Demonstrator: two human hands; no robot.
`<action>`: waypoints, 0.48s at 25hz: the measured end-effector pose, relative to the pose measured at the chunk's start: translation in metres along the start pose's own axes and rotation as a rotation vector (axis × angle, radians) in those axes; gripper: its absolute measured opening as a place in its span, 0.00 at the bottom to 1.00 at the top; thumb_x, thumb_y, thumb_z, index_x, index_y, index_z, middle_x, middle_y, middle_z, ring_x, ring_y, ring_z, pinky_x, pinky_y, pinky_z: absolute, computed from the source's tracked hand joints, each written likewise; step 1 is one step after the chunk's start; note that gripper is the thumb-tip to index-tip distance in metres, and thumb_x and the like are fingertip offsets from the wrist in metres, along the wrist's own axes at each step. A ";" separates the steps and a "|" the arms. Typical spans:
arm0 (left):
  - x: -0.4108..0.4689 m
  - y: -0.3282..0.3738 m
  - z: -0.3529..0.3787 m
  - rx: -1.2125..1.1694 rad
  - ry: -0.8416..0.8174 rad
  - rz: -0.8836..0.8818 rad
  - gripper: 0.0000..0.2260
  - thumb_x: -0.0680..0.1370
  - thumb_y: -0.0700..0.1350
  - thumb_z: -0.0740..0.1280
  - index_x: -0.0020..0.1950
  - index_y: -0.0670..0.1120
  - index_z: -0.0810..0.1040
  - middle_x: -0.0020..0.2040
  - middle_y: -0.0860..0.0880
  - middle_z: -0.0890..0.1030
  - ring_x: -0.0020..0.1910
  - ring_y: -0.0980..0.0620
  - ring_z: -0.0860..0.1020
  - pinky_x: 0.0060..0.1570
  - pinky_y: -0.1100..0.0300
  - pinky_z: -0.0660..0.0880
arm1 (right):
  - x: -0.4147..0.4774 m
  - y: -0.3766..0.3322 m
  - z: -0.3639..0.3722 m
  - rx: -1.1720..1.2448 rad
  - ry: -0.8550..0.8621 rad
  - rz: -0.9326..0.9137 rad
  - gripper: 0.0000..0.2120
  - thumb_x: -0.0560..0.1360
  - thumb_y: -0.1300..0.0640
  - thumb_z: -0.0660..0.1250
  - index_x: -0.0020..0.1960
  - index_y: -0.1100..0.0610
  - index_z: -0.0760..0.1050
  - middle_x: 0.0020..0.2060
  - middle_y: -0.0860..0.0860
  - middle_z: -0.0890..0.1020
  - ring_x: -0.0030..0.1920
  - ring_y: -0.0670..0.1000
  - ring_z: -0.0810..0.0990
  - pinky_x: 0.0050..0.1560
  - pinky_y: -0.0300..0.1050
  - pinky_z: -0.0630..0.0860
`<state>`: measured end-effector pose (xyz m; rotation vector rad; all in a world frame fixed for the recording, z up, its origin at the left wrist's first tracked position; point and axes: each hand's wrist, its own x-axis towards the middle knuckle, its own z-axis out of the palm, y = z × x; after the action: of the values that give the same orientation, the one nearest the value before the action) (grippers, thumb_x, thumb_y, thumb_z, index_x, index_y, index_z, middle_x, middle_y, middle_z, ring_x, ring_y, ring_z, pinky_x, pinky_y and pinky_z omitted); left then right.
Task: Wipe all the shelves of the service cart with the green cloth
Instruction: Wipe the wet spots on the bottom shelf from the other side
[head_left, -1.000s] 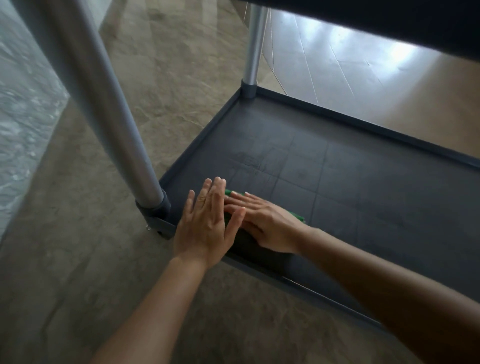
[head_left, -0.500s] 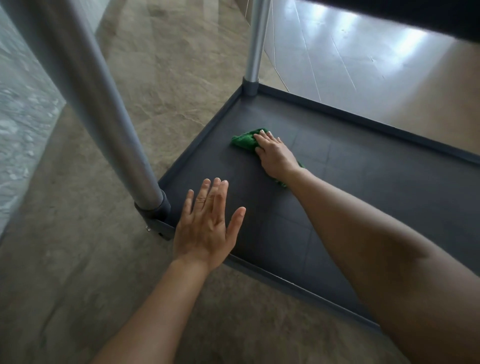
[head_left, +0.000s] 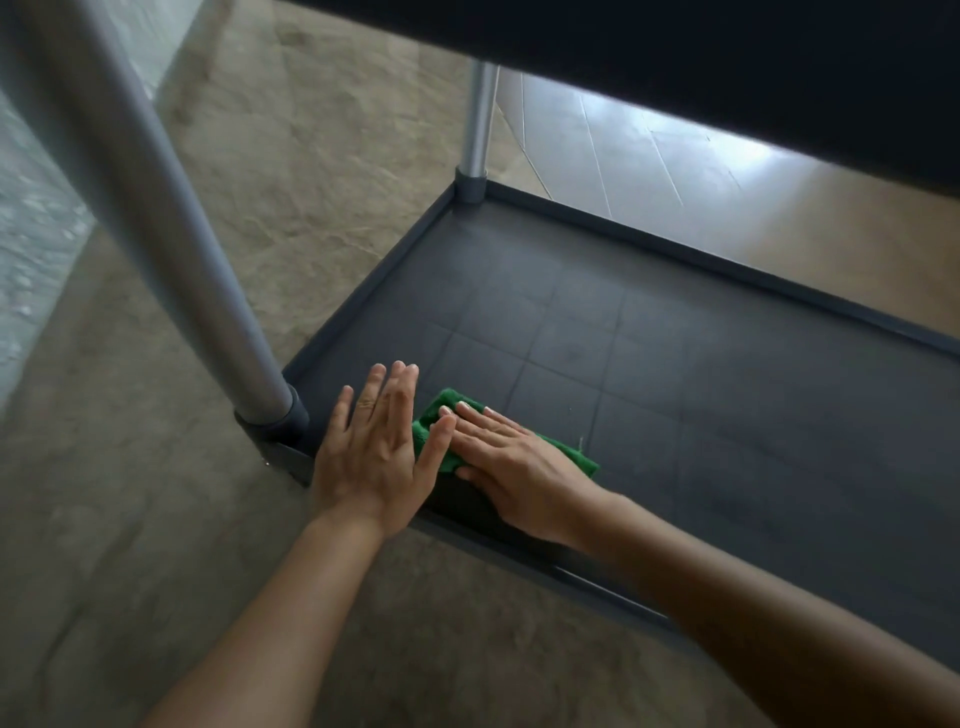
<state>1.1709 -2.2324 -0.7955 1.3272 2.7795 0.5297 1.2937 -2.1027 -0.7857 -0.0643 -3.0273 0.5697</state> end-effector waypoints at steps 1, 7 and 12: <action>0.000 0.000 0.000 0.008 -0.007 0.004 0.38 0.74 0.67 0.32 0.78 0.48 0.47 0.79 0.50 0.52 0.77 0.54 0.46 0.75 0.55 0.41 | 0.003 0.005 -0.003 0.012 -0.015 -0.016 0.24 0.80 0.57 0.60 0.74 0.58 0.61 0.74 0.52 0.62 0.75 0.49 0.55 0.76 0.44 0.49; -0.002 0.000 0.002 0.002 0.019 0.009 0.37 0.75 0.67 0.36 0.78 0.46 0.51 0.78 0.49 0.57 0.77 0.53 0.50 0.75 0.54 0.45 | 0.059 0.078 -0.028 -0.016 0.085 0.205 0.22 0.80 0.62 0.59 0.73 0.60 0.64 0.74 0.56 0.63 0.75 0.53 0.58 0.74 0.42 0.50; -0.002 -0.002 0.004 -0.002 0.027 0.017 0.36 0.76 0.66 0.38 0.78 0.47 0.53 0.78 0.49 0.58 0.77 0.52 0.52 0.75 0.53 0.47 | 0.101 0.124 -0.042 -0.032 0.113 0.463 0.22 0.82 0.58 0.55 0.75 0.58 0.59 0.76 0.55 0.57 0.76 0.52 0.53 0.74 0.43 0.47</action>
<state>1.1719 -2.2340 -0.8000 1.3546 2.7911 0.5546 1.1992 -1.9672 -0.7868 -0.7849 -2.9103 0.5192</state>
